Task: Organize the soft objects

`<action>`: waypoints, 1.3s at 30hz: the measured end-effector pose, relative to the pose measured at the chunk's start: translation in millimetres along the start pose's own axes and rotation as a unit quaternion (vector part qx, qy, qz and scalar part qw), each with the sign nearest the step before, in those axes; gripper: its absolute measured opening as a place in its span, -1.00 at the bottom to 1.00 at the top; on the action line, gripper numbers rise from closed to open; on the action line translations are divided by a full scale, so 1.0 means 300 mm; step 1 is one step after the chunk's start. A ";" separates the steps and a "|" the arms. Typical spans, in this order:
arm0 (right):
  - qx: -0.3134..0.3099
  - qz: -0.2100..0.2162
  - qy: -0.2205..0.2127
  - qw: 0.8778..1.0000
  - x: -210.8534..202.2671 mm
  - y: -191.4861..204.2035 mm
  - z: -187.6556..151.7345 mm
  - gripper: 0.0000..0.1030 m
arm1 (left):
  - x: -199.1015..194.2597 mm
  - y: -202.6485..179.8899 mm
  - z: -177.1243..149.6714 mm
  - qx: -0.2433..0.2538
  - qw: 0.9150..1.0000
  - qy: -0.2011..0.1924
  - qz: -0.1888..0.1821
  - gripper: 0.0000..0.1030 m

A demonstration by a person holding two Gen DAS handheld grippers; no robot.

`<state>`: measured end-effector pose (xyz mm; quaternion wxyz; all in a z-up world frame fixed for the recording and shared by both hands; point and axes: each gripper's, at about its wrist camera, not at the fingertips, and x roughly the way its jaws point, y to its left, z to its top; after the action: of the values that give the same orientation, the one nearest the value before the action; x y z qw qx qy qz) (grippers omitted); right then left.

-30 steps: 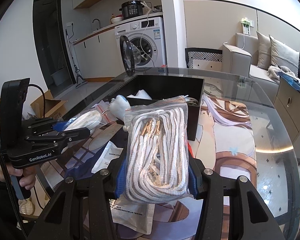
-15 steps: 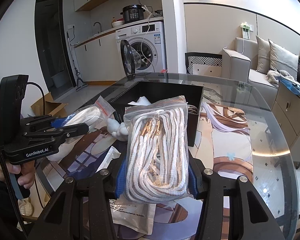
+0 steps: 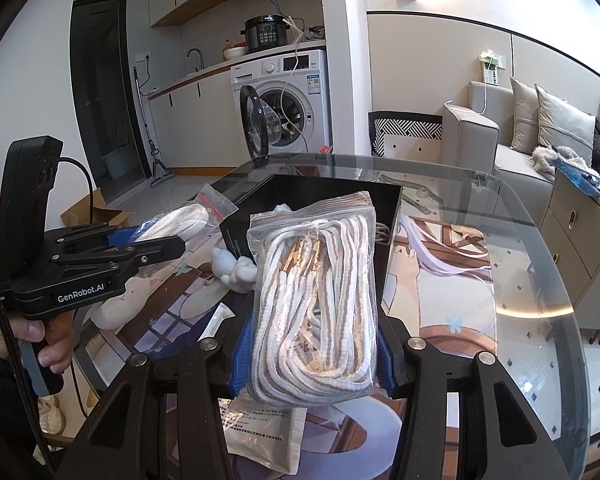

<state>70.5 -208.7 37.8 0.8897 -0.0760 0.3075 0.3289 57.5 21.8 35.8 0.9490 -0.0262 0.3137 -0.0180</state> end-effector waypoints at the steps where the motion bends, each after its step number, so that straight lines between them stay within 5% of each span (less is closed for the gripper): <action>1: -0.001 0.000 -0.001 1.000 -0.001 -0.001 0.005 -0.03 | 0.001 -0.001 0.004 0.000 1.000 -0.001 0.000 -0.35; 17: -0.019 0.005 -0.011 1.000 0.014 -0.025 0.114 -0.03 | 0.062 -0.029 0.103 0.004 1.000 -0.015 0.008 -0.35; 39: -0.010 0.008 0.041 0.999 0.196 -0.119 0.197 -0.03 | 0.244 -0.004 0.219 0.000 1.000 -0.002 0.009 -0.35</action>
<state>157.5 -184.6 47.5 0.8729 -0.0961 0.3412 0.3353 155.3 19.5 45.0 0.9498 -0.0231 0.3120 -0.0091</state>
